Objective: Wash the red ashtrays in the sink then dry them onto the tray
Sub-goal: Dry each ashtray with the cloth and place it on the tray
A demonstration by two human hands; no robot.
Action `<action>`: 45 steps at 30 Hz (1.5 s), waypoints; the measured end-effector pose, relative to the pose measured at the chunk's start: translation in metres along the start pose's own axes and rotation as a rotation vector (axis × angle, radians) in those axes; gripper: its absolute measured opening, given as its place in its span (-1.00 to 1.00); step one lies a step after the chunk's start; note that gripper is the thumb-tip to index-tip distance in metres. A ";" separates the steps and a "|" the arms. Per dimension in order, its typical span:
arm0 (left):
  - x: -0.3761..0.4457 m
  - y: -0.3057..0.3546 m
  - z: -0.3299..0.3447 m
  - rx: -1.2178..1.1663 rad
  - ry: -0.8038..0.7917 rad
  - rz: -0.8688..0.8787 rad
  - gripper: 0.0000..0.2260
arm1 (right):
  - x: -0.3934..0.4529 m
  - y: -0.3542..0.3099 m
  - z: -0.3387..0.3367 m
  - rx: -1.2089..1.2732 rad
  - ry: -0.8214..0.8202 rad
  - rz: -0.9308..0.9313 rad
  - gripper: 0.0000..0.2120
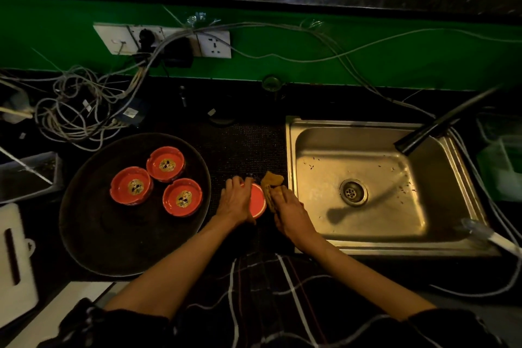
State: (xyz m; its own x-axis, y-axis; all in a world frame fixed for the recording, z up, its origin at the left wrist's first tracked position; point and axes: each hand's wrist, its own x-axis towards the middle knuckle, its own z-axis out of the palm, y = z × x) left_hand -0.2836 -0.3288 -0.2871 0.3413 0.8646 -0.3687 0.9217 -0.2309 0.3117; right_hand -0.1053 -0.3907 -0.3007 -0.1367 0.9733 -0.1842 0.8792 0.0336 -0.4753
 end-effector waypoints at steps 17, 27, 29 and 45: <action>-0.036 -0.039 0.014 -0.494 0.065 -0.108 0.17 | 0.002 0.008 -0.001 0.206 0.015 0.109 -0.31; -0.034 -0.022 0.022 -0.600 0.154 -0.100 0.03 | 0.019 -0.025 -0.022 0.359 0.154 0.013 -0.35; -0.026 -0.020 0.023 -0.638 0.172 -0.066 -0.22 | 0.019 -0.036 -0.018 0.212 0.062 -0.127 -0.34; -0.033 -0.046 0.030 -0.624 0.129 0.011 -0.04 | 0.045 -0.052 0.017 -0.368 -0.290 -0.334 -0.21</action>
State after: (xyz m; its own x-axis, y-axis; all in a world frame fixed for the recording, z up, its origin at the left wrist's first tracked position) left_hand -0.3323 -0.3600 -0.3153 0.2894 0.9196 -0.2657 0.6237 0.0294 0.7811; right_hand -0.1646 -0.3529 -0.2986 -0.5082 0.7959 -0.3291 0.8607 0.4558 -0.2268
